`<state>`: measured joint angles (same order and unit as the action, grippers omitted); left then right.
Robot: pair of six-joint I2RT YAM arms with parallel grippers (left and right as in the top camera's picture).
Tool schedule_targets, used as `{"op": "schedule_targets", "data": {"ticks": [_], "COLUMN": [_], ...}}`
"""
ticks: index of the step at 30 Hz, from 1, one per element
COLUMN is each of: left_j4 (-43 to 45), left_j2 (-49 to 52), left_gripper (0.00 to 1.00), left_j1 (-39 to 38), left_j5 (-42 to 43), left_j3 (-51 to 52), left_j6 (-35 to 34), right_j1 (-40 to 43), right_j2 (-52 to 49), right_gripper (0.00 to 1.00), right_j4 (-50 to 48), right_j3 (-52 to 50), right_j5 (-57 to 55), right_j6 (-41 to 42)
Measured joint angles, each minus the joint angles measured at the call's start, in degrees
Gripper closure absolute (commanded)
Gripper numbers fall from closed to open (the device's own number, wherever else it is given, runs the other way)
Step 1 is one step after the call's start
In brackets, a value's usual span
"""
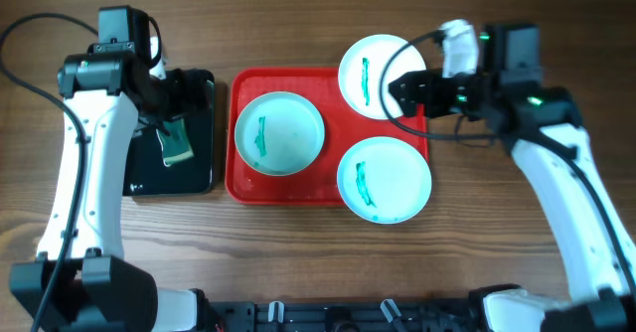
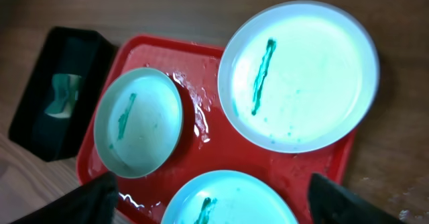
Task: Clean dirty plates on tray and stack at the side
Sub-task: 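Reach the left gripper to the sponge and the right gripper to the left plate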
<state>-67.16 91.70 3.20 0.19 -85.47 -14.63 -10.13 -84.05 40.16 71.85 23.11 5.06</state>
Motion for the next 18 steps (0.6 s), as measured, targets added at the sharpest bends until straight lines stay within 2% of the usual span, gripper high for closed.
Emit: {"op": "schedule_targets", "data": {"ticks": [2,5,10,14,18], "left_j4": [0.07,0.55,1.25,4.07,6.36], "left_j2": [1.36,4.72,13.07,18.64,22.56], "left_gripper": [0.2,0.36,0.48,0.5,0.55], "left_j1": [0.2,0.39,2.82,5.2,5.66], "left_j5": [-4.04,-7.69,-9.77,-9.94,-8.85], "left_j3": [-0.02,-0.02,-0.07,-0.07,-0.07], "left_j6": [-2.62,-4.48,-5.9,-5.11,-1.05], "right_j1": [-2.34,-6.19,-12.28,-14.75,-14.91], "right_j2": [-2.93,-6.12,-8.96,-10.32,-10.78], "right_gripper": [0.18,0.24,0.26,0.26,0.27], "right_j4": [-1.88,-5.62,-9.64,-9.84,-10.08], "right_j3": [0.0,0.0,0.0,0.0,0.0], "right_j5": [-1.27,-2.62,-5.29,-7.34,-8.48], "right_j6": [1.66,4.76,7.78,9.05,10.56]}}
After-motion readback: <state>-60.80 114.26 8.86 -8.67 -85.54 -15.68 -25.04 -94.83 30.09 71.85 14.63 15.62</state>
